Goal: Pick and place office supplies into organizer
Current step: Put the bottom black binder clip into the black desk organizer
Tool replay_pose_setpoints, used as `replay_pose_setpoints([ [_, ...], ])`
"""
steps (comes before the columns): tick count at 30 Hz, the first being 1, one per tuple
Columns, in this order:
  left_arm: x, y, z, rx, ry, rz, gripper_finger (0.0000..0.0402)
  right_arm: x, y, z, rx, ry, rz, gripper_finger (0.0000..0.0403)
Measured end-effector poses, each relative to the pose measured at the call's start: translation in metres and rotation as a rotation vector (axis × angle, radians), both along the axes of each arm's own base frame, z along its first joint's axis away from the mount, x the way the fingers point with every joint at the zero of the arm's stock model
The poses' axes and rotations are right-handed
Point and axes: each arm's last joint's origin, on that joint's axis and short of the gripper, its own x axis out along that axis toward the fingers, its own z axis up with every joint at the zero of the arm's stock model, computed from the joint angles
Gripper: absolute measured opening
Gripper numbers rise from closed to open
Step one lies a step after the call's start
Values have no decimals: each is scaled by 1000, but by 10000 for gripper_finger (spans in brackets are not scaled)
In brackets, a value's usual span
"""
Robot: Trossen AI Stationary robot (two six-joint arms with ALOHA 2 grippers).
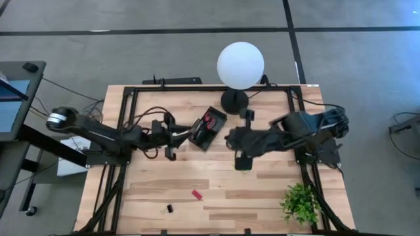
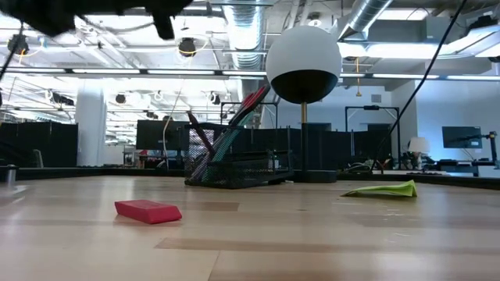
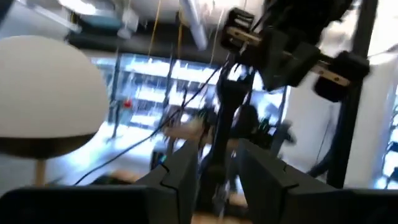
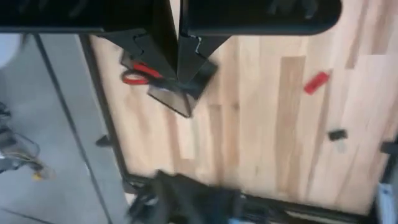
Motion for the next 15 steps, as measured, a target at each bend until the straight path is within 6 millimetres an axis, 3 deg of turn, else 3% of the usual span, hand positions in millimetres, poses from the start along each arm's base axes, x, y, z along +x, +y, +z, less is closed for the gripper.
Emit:
replay_pose_setpoints([
  [7, -14, 0, 67, 14, 409, 41, 83, -2, 7, 3, -1, -23, 62, 0],
  [11, -14, -2, 111, 53, 500, -23, 74, -4, 0, 10, -9, -46, 58, 0],
  [15, 0, -13, 119, 201, 605, -250, 71, 1, -7, 8, -2, -37, 35, 0],
])
